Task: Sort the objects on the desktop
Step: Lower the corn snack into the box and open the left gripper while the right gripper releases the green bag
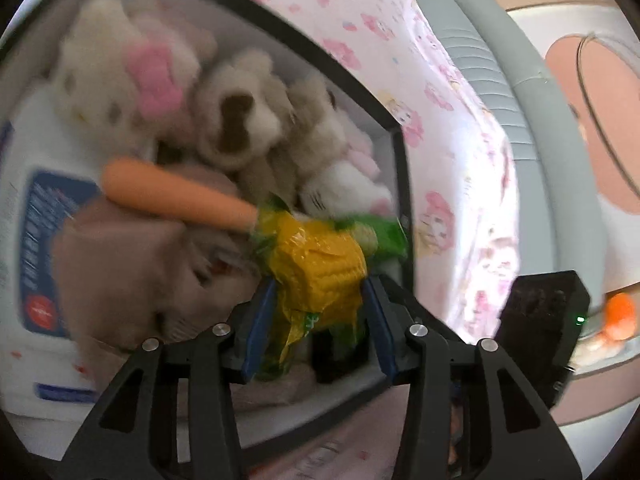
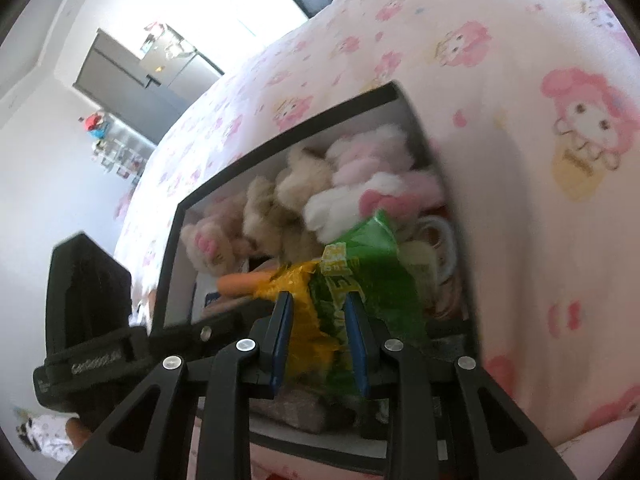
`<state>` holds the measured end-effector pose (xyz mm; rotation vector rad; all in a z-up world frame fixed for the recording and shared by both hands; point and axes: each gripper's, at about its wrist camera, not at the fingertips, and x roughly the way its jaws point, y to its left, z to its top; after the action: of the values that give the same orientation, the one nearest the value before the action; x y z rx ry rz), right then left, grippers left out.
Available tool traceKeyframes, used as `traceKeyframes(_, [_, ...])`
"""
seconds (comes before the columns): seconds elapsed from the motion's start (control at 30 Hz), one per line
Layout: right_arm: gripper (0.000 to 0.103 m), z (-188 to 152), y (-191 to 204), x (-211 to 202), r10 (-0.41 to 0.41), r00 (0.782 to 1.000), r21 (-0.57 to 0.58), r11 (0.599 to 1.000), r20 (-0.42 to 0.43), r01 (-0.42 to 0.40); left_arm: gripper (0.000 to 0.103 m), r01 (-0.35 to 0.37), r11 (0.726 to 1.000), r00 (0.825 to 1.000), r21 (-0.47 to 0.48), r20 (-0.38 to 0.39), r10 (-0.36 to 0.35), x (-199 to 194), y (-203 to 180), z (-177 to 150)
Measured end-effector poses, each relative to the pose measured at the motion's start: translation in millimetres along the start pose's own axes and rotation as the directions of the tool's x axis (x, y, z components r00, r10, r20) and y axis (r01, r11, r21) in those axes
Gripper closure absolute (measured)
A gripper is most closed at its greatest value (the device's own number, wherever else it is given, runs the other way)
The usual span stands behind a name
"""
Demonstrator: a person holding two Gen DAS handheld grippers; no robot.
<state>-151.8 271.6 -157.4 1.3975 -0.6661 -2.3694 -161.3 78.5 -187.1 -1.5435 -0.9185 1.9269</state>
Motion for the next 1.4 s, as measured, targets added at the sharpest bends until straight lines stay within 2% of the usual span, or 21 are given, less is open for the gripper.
traceKeyframes(0.03, [0.079,0.8,-0.9,-2.0,-0.012,1.0,0.001,1.0,0.013,0.012,0.058,0.0,1.0,1.0,0.01,0.0,0.0,2.0,-2.0,-1.5])
traceKeyframes(0.1, [0.079,1.3,-0.7,-3.1,-0.035,0.999,0.002,0.999,0.028,0.035,0.058,-0.062,0.997,0.998,0.038,0.008,0.062,7.7,-7.3,-3.6])
traceKeyframes(0.2, [0.081,0.7,1.9,-5.7,-0.087,0.995,-0.015,0.996,0.052,0.087,0.058,-0.045,0.999,0.999,0.027,0.014,0.045,11.4,-7.2,-1.6])
traceKeyframes(0.33, [0.081,-0.3,6.6,-8.6,-0.137,0.987,-0.052,0.989,0.087,0.142,0.059,-0.004,1.0,0.999,0.02,-0.032,0.005,15.1,-7.9,1.2])
traceKeyframes(0.4, [0.081,-0.8,7.1,-7.9,-0.135,0.987,-0.063,0.988,0.085,0.141,0.06,-0.014,1.0,1.0,0.026,0.0,0.014,7.8,-9.6,0.4])
traceKeyframes(0.47, [0.081,-1.4,8.4,-6.6,-0.129,0.989,-0.079,0.988,0.075,0.135,0.065,-0.02,1.0,0.999,0.022,0.05,0.019,-3.0,-10.6,0.2])
traceKeyframes(0.53, [0.081,-2.3,11.3,-4.3,-0.138,0.988,-0.096,0.985,0.069,0.144,0.067,-0.05,0.998,0.996,0.032,0.07,0.047,-7.0,-13.2,1.0])
traceKeyframes(0.6, [0.081,-2.0,12.6,-2.6,-0.144,0.988,-0.105,0.983,0.063,0.15,0.072,-0.089,0.995,0.995,0.054,0.044,0.087,-0.5,-15.2,-0.5])
traceKeyframes(0.8, [0.081,-0.2,1.3,-2.9,-0.124,0.991,-0.058,0.99,0.04,0.127,0.073,-0.047,0.998,0.998,0.03,0.031,0.046,8.9,-10.6,-4.9])
traceKeyframes(1.07, [0.079,-0.8,4.2,-6.5,-0.113,0.992,-0.067,0.991,0.048,0.116,0.073,-0.075,0.995,0.997,0.067,0.036,0.073,0.7,-18.1,-2.9])
traceKeyframes(1.13, [0.078,-0.1,5.7,-8.4,-0.113,0.993,-0.063,0.991,0.039,0.115,0.07,-0.097,0.99,0.994,0.105,0.061,0.091,-7.4,-28.1,-7.2])
traceKeyframes(1.2, [0.077,-1.3,11.1,-15.6,-0.13,0.99,-0.069,0.989,0.056,0.134,0.061,-0.146,0.978,0.986,0.152,0.098,0.132,-17.2,-39.4,-12.8])
traceKeyframes(1.33, [0.061,-10.0,24.1,-32.0,-0.206,0.973,-0.08,0.973,0.104,0.215,0.053,-0.229,0.949,0.968,0.216,0.15,0.2,-41.2,-46.9,-24.2])
traceKeyframes(1.4, [0.06,-14.8,31.0,-39.1,-0.211,0.971,-0.082,0.972,0.112,0.221,0.048,-0.248,0.939,0.962,0.239,0.175,0.209,-54.4,-48.1,-29.8])
